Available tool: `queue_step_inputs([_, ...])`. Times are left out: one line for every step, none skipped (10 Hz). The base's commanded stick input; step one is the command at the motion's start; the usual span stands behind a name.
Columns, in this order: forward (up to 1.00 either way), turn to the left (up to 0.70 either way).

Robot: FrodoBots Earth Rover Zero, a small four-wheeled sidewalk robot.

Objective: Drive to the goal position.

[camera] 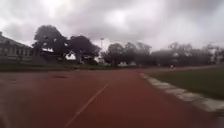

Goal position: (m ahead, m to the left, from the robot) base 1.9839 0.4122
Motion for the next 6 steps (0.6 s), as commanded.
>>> queue_step_inputs([0.5,0.02])
queue_step_inputs([0.5,0.02])
queue_step_inputs([0.5,0.02])
queue_step_inputs([0.5,0.02])
queue_step_inputs([0.5,0.02])
queue_step_inputs([0.5,0.02])
